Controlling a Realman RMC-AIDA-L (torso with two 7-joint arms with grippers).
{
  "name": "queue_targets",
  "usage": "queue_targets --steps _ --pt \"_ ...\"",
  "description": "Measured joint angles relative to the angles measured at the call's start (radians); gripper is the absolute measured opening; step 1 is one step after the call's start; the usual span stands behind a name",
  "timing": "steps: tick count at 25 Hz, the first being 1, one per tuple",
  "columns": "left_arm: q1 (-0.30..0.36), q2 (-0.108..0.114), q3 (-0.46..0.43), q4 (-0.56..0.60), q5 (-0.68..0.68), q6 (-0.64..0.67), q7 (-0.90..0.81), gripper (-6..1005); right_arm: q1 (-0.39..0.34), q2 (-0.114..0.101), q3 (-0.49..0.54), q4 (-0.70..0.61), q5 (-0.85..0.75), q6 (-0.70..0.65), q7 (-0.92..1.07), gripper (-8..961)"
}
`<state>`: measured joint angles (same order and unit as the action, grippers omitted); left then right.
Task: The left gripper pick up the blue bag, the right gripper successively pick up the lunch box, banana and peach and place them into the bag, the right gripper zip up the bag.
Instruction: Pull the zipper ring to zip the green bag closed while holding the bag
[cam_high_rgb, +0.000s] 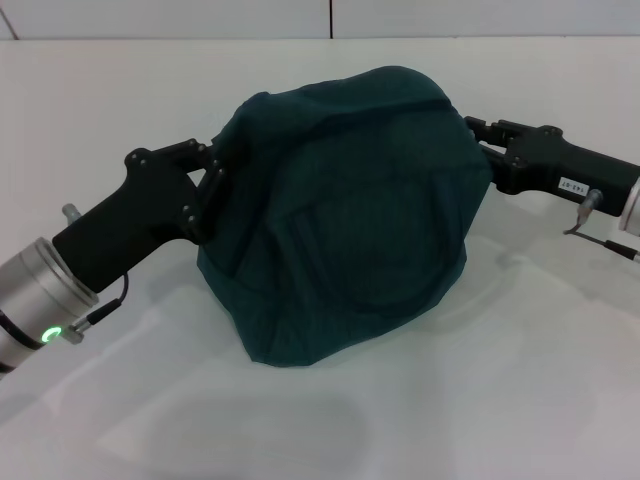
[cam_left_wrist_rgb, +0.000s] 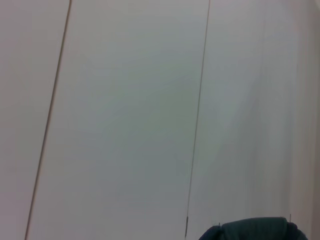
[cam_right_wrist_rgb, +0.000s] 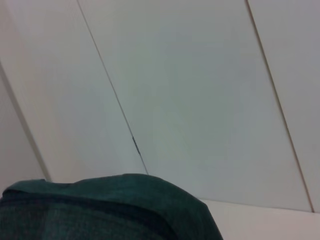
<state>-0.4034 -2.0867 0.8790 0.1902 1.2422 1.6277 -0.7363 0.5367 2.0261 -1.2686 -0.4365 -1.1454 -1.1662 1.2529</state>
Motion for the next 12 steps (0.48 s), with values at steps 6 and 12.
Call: queue_targets --steps 6,12 --pt "0.000 -0.001 0.000 -0.001 0.000 0.001 0.000 49 -0.003 0.001 -0.002 0.000 0.003 -0.002 -0.008 305" --pt "0.000 -0.001 0.000 0.000 0.000 0.001 0.000 49 -0.010 0.002 -0.016 0.000 0.003 -0.005 -0.017 271"
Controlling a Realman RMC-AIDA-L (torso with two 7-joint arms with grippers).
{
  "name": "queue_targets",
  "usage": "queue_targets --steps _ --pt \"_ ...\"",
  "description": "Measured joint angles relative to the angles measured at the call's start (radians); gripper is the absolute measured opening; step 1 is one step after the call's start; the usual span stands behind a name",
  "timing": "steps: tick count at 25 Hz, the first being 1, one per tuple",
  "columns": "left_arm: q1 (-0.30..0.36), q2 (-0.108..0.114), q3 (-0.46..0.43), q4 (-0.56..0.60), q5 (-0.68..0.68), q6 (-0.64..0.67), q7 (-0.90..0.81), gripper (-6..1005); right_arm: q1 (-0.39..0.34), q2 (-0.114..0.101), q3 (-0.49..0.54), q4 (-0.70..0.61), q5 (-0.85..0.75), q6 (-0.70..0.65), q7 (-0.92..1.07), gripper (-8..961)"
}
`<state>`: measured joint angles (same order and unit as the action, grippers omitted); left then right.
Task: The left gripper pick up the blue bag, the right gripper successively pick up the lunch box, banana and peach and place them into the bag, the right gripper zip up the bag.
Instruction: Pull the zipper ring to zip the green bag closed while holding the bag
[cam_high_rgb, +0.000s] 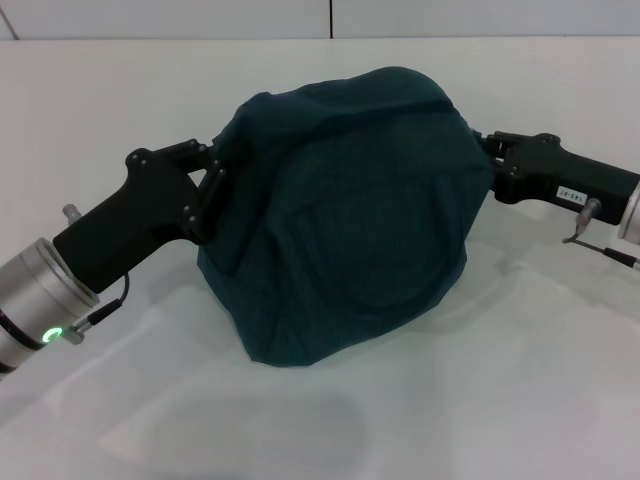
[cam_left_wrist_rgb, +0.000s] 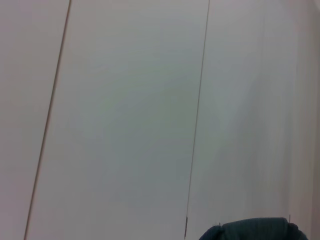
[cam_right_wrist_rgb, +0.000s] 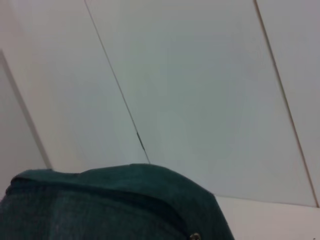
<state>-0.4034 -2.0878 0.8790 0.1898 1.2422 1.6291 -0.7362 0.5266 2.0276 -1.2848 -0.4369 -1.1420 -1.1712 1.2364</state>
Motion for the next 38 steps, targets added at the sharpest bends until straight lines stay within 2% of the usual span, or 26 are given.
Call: queue_targets --steps 15,20,38 --pt "0.000 0.000 0.000 0.001 0.000 -0.001 0.000 48 -0.026 -0.001 -0.001 0.000 0.001 -0.015 -0.005 10" --pt "-0.002 0.001 0.000 0.001 0.000 -0.001 0.000 48 -0.045 -0.003 -0.001 0.002 -0.002 -0.010 -0.005 10" --pt "-0.004 0.002 0.000 0.000 0.000 0.000 0.000 48 -0.035 -0.001 -0.040 0.037 -0.014 0.072 0.002 11"
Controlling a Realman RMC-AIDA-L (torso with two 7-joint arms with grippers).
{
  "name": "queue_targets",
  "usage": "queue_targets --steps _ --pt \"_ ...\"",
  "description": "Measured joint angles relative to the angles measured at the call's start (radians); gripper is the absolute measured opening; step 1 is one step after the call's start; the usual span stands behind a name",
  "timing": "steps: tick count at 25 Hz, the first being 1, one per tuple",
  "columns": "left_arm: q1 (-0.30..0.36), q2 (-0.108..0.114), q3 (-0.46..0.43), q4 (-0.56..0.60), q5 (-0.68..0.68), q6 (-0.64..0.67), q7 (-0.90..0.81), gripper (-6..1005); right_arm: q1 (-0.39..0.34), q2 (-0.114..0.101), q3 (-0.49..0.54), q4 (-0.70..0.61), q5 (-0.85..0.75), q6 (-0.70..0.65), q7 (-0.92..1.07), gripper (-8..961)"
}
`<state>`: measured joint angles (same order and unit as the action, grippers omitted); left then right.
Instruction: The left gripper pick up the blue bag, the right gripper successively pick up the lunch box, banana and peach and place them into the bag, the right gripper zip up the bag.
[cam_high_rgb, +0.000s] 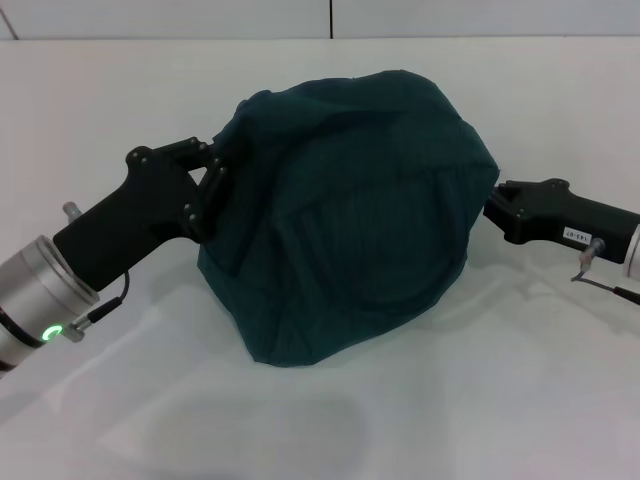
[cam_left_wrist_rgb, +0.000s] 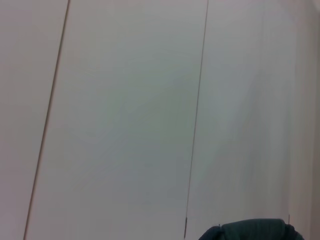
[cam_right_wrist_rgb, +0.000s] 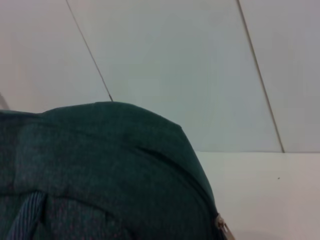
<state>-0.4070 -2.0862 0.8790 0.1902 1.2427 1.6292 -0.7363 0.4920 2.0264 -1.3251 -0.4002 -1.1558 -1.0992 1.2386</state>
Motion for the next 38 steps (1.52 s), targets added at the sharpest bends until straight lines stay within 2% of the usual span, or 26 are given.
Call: queue_targets --steps 12,18,20,26,28,31,34,38 --pt "-0.001 0.000 0.002 0.000 0.000 0.019 -0.002 48 -0.042 -0.005 0.001 0.012 0.029 -0.012 0.002 10" --pt "-0.006 0.001 0.005 0.000 0.001 0.024 -0.012 49 -0.077 -0.012 0.001 0.013 0.041 -0.083 -0.002 14" --pt "-0.009 0.001 0.011 0.000 0.006 0.024 -0.017 77 -0.082 -0.013 0.001 0.013 0.038 -0.096 -0.003 113" --pt "-0.012 0.004 0.025 0.000 0.010 0.041 -0.052 162 -0.093 -0.020 -0.001 0.020 0.035 -0.098 -0.007 157" --pt "-0.009 0.004 0.023 0.000 0.006 0.054 -0.054 254 -0.101 -0.024 0.008 0.023 0.038 -0.098 -0.013 172" --pt "-0.002 0.004 0.016 0.004 0.000 0.074 -0.054 392 -0.115 -0.022 0.069 0.023 0.044 -0.105 -0.032 194" --pt "0.010 0.005 0.015 0.029 0.000 0.099 -0.054 452 -0.132 -0.018 0.136 0.020 0.044 -0.149 -0.076 275" --pt "0.053 0.006 0.014 0.094 -0.008 0.144 -0.071 533 -0.148 -0.015 0.262 0.025 0.045 -0.309 -0.171 400"
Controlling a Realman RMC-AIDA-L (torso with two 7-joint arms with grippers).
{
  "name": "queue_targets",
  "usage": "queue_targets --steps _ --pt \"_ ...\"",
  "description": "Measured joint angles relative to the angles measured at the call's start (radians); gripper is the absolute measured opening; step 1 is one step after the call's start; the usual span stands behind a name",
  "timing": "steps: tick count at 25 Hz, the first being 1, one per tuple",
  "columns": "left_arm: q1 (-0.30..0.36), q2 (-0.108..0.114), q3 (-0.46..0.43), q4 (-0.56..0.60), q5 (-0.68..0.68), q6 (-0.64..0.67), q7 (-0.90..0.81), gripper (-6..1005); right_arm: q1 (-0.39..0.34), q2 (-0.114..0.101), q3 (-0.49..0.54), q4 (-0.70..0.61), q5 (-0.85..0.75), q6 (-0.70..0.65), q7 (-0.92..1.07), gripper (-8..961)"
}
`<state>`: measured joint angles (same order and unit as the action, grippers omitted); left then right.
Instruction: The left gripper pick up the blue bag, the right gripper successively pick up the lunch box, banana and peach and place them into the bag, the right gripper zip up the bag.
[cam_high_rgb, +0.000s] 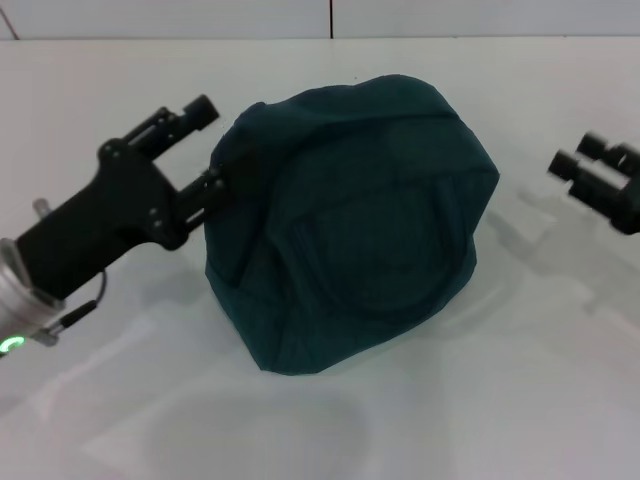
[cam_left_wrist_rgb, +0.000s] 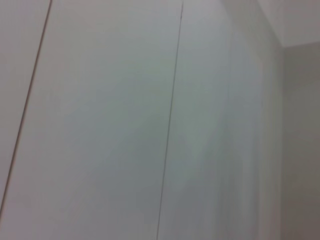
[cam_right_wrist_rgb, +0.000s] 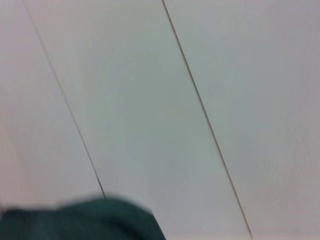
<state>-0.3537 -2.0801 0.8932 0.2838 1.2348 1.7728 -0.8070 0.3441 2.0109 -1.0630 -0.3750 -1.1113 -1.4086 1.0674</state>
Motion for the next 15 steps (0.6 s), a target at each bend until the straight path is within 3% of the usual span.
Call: queue_targets --steps 5,10,15 --pt "0.047 0.018 0.007 0.122 -0.001 0.069 -0.138 617 -0.004 -0.007 0.091 -0.029 0.001 -0.241 -0.038 612" --pt "0.024 0.049 0.023 0.235 0.120 0.150 -0.327 638 0.003 -0.022 0.085 -0.154 -0.027 -0.389 0.018 770" --pt "-0.024 0.045 0.038 0.308 0.237 0.189 -0.394 670 0.024 -0.035 0.077 -0.352 -0.204 -0.427 0.220 781"
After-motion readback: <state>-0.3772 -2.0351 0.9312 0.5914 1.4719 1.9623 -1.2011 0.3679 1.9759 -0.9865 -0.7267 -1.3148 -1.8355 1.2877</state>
